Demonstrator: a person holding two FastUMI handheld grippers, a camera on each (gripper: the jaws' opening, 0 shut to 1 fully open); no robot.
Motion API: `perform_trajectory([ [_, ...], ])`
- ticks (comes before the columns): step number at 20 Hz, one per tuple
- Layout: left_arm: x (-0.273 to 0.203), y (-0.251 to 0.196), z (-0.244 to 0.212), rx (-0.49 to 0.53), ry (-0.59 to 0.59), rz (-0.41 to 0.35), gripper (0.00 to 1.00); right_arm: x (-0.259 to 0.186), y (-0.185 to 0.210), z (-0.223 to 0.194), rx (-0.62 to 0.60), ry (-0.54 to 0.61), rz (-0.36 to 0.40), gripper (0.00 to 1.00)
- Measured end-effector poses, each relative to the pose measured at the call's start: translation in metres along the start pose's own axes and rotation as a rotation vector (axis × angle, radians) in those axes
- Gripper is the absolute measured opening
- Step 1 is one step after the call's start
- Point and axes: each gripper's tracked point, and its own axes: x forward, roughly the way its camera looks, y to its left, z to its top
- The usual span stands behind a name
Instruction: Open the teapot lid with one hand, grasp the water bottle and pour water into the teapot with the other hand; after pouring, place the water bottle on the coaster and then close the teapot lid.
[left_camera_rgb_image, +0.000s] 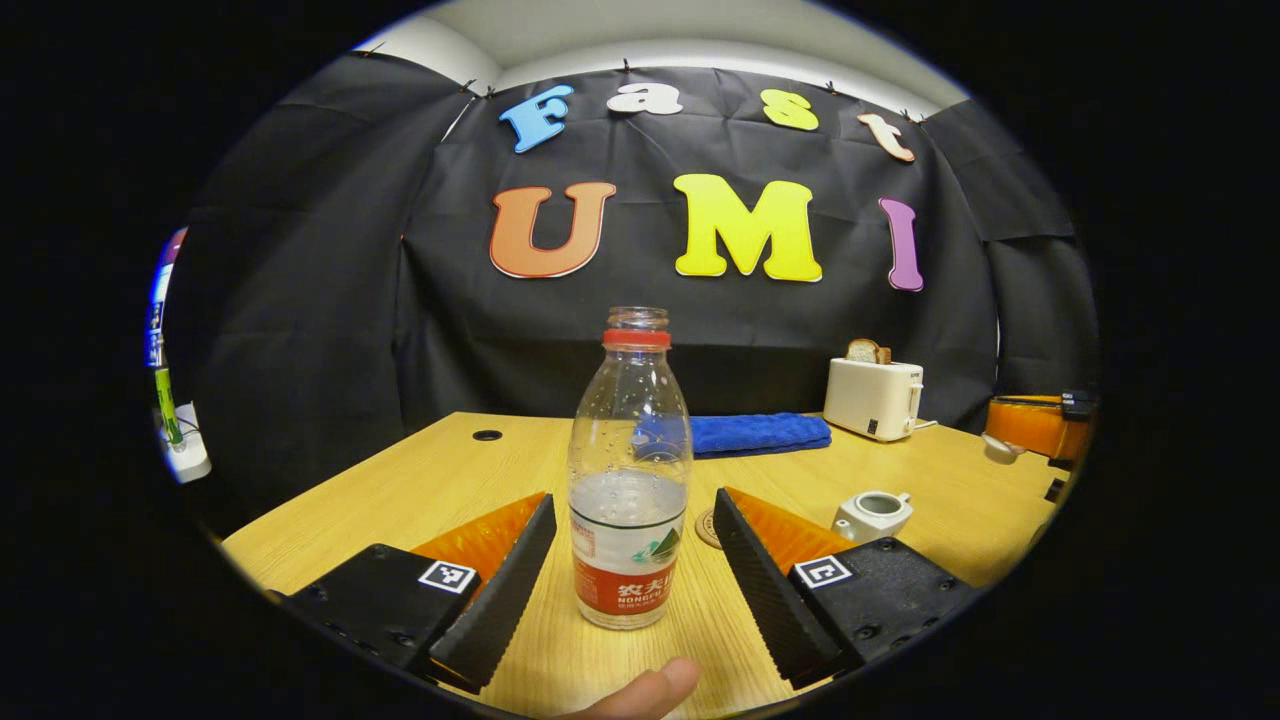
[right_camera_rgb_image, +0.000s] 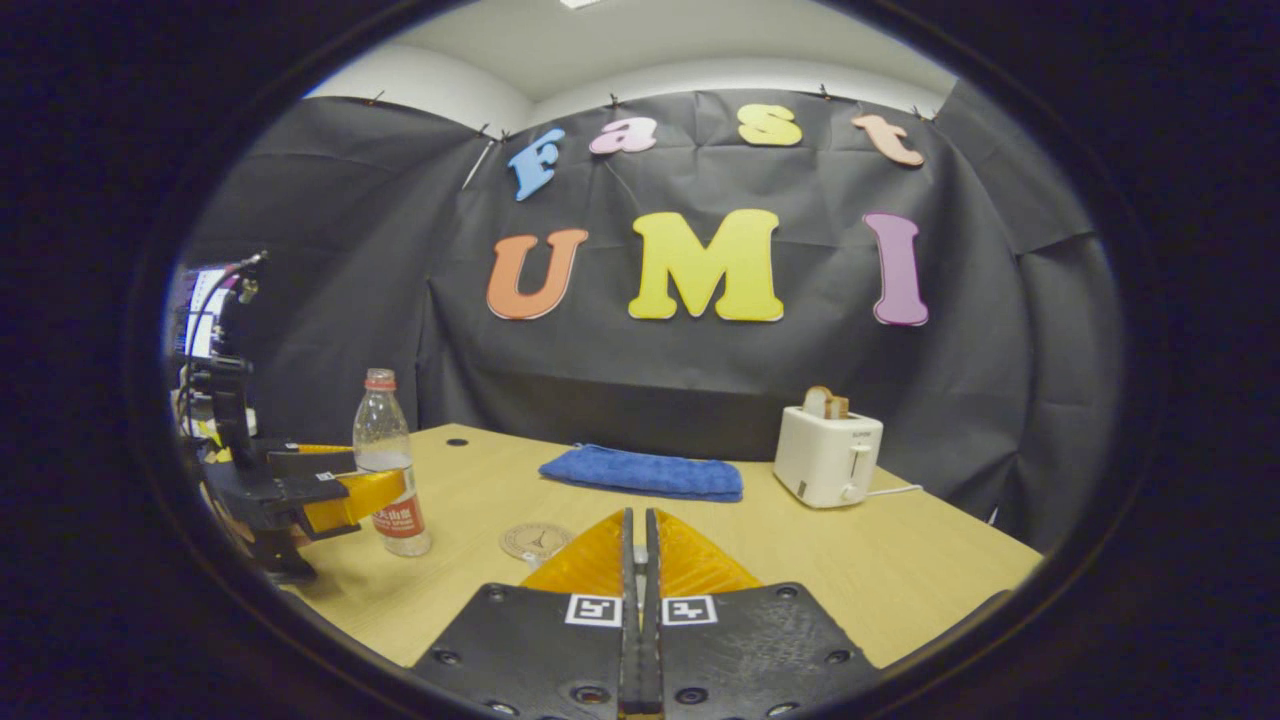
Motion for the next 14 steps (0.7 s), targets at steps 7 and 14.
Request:
perform_trajectory([
  [7,0.017,0.003,-0.008,0.020,0.010,-0.004,0.81,-0.007,-0.021,-0.016,0.011,0.016,-0.027,0.00],
  [14,0.004,0.014,0.008,0.097,-0.043,0.077,0.76,-0.009,-0.040,-0.031,0.032,0.052,-0.053,0.00],
])
